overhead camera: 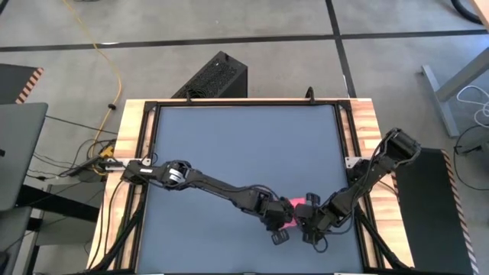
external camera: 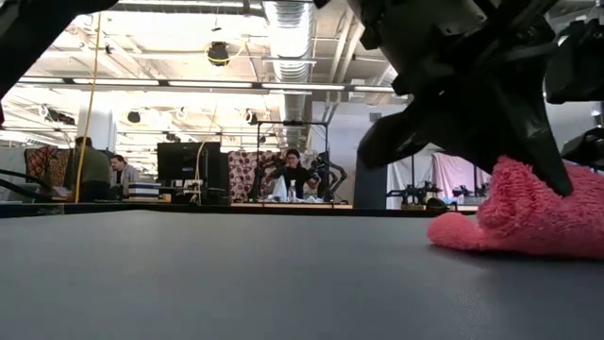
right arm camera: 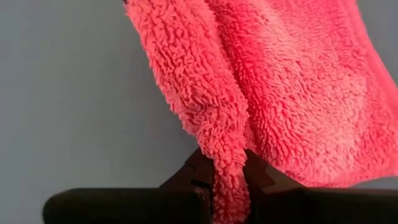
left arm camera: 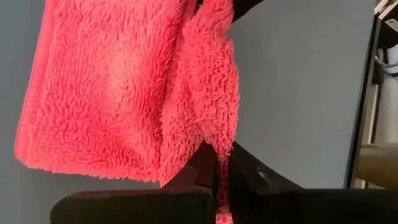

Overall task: Roll towel
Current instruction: Roll the pink towel

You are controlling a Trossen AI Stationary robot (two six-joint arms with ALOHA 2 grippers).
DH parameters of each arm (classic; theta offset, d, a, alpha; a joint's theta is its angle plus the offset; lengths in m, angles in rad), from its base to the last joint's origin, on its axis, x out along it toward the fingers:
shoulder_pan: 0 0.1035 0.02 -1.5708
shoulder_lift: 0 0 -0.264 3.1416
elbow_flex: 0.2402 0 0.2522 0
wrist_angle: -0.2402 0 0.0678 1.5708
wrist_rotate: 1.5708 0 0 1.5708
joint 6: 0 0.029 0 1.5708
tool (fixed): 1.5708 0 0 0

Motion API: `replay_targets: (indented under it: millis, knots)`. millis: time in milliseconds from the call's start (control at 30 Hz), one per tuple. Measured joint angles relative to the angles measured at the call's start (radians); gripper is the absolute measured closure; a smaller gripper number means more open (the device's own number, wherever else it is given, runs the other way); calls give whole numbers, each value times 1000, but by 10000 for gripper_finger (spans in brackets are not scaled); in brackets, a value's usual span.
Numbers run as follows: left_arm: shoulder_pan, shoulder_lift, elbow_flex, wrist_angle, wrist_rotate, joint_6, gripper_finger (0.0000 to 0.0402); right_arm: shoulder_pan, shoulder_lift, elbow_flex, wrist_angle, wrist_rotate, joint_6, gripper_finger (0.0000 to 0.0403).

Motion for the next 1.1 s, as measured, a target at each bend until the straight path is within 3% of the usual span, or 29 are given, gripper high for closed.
replay_targets:
  millis: [167,533,833,1100]
  knots:
    - [27,0,0,24,64,-2,401,-20,-1,1,-4,-49,51,349]
    - [43,0,0,-78,70,15,401,-11,-57,0,-48,-50,87,349]
    - [70,-2,-8,-18,131,-7,401,-13,-77,-1,-51,-72,109,350]
    - [97,-2,-9,-21,119,-30,401,-12,-77,-1,-56,-49,147,345]
